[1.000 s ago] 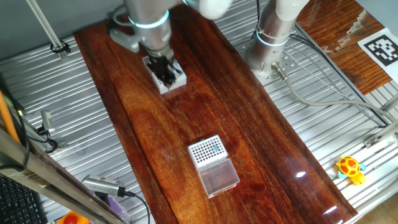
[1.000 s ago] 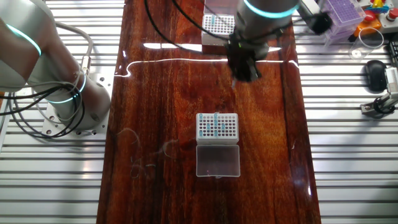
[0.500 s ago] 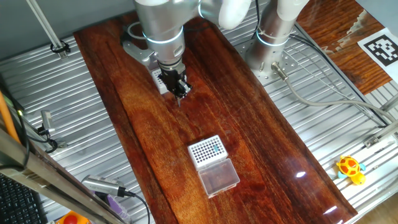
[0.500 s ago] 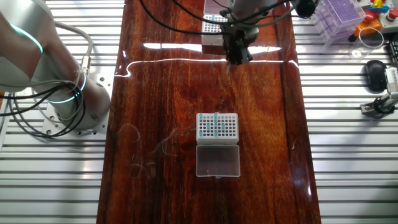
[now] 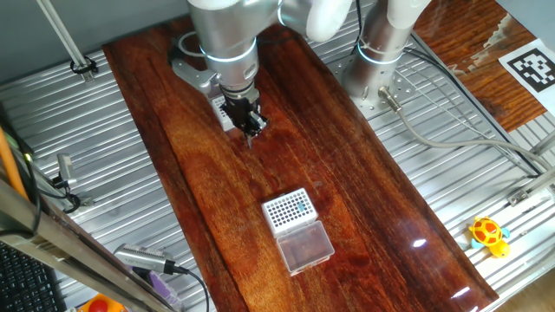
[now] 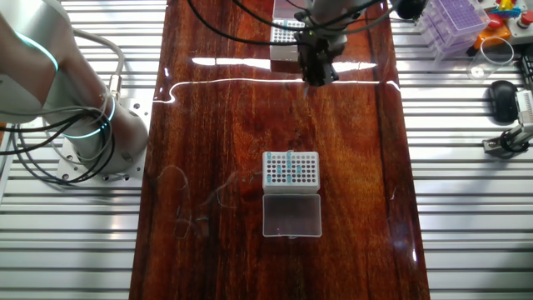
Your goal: Transfer all medium pipette tips from one holder to another
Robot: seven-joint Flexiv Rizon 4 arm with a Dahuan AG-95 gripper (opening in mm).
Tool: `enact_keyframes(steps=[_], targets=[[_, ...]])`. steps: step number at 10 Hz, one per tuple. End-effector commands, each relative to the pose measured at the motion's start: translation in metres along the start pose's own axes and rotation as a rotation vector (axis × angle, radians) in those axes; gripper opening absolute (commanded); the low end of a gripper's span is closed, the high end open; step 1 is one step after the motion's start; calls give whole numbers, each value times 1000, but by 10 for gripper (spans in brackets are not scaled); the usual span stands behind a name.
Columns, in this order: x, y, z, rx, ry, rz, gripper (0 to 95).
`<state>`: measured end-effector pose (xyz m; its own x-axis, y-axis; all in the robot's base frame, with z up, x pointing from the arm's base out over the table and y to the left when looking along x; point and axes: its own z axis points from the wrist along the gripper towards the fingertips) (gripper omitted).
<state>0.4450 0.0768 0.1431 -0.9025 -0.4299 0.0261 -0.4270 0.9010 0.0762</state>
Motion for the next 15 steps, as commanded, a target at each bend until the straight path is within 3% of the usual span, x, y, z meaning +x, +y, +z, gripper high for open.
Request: enact_keyframes(steps=[1,2,4,5,7,10,12,15], targets=[[0,0,-1,-25,2,-126,0],[0,0,-1,-27,3,-123,0],[-3,22,-2,-27,2,-85,0],[-12,65,-2,-29,-3,-22,0],[-23,119,-6,-27,-5,58,0],[-33,170,-2,-26,-11,135,0],[-34,181,1,-30,-18,150,0],[-35,183,2,-38,-24,160,0]])
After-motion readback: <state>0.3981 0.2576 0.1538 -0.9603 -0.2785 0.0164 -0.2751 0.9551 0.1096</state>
